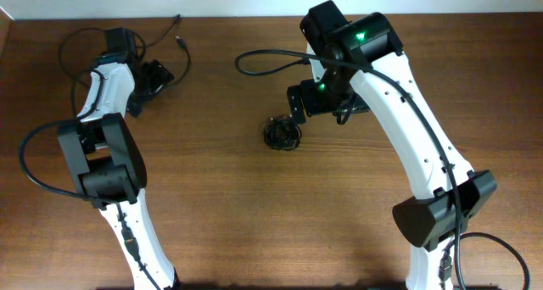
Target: Untangle cables
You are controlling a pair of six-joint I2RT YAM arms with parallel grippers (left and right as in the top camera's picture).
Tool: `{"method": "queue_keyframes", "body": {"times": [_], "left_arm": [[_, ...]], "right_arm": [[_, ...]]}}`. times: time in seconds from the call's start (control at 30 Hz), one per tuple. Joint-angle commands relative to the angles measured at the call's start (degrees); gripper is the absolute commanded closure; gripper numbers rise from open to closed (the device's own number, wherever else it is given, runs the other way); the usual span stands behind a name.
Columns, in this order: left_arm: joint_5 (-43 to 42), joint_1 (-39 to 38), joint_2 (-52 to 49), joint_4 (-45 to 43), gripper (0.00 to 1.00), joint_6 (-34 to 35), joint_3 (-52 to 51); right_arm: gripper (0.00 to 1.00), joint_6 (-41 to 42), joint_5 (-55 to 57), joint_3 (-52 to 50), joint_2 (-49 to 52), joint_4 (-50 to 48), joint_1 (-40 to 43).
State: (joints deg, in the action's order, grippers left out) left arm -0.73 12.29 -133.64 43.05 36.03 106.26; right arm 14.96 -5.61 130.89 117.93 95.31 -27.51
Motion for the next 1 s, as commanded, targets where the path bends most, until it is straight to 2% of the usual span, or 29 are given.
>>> {"method": "queue_keyframes", "body": {"times": [0.0,0.03,0.07,0.13,0.2,0.23,0.27,0.3,0.37,0.43,0.47,0.5,0.53,0.57,0.63,0.67,0.77,0.83,0.9,0.97], "left_arm": [[5.33,1.05,-2.93,-3.54,0.29,1.44,-0.20],[5.07,1.05,-3.96,-5.60,0.49,0.17,-0.20],[5.03,1.05,-5.60,-6.91,0.60,0.20,-0.20],[5.07,1.29,-8.20,-8.72,0.62,0.20,-0.20],[5.18,2.23,-10.19,-11.28,0.77,-0.28,-0.20],[5.29,3.21,-10.34,-13.94,0.90,-3.32,-0.20],[5.29,4.02,-10.32,-15.76,0.96,-6.32,0.00],[5.31,4.70,-10.23,-16.48,1.00,-8.92,0.59],[7.13,7.30,-10.19,-14.97,1.00,-15.32,5.20],[8.72,10.03,-10.08,-10.14,1.00,-17.88,13.14],[8.31,11.76,-10.08,-6.80,0.92,-17.92,19.85],[7.10,12.70,-10.08,-5.60,0.67,-17.94,23.23],[5.81,13.31,-10.08,-4.72,0.27,-17.94,25.29],[5.38,13.77,-10.08,-3.50,0.01,-17.94,26.14],[5.42,13.86,-10.12,-0.92,0.01,-17.92,26.01],[2.73,13.60,-10.14,1.16,0.01,-17.92,25.68],[-11.61,12.94,-10.14,6.45,0.00,-17.94,25.68],[-21.79,11.17,-10.14,9.92,0.04,-17.90,25.66],[-20.79,9.01,-10.14,12.90,0.04,-17.64,25.66],[-5.49,4.90,-10.14,18.80,0.06,-7.37,24.96]], "right_arm": [[0.01,-0.09,-0.13,-0.42,0.22,-0.15,0.15],[0.01,-0.09,-0.13,-0.42,0.22,-0.15,0.15],[0.01,-0.09,-0.13,-0.42,0.22,-0.15,0.15],[0.02,-0.09,-0.13,-0.42,0.22,-0.13,0.15],[0.01,-0.09,-0.15,-0.42,0.22,-0.09,0.15],[0.01,-0.07,-0.15,-0.42,0.22,0.04,0.15],[0.01,-0.07,-0.13,-0.42,0.22,0.15,0.15],[0.01,-0.07,-0.15,-0.42,0.22,0.26,0.15],[0.01,-0.04,-0.15,-0.42,0.22,0.31,0.15],[0.02,-0.04,-0.15,-0.42,0.22,0.35,0.15],[0.01,-0.04,-0.15,-0.42,0.22,0.55,0.15],[0.01,-0.04,-0.15,-0.42,0.22,0.74,0.15],[0.01,-0.07,-0.15,-0.42,0.22,0.94,0.15],[0.02,-0.04,-0.15,-0.42,0.22,1.01,0.15],[0.02,-0.04,-0.15,-0.42,0.22,0.98,0.15],[0.01,-0.04,-0.15,-0.42,0.22,1.01,0.15],[0.01,-0.07,-0.15,-0.50,0.22,0.96,0.15],[0.02,-0.07,-0.15,-0.50,0.22,0.57,0.15],[0.02,-0.07,-0.15,-0.50,0.22,0.00,0.15],[0.02,-0.07,-0.15,-0.50,0.22,-0.11,0.15]]}}
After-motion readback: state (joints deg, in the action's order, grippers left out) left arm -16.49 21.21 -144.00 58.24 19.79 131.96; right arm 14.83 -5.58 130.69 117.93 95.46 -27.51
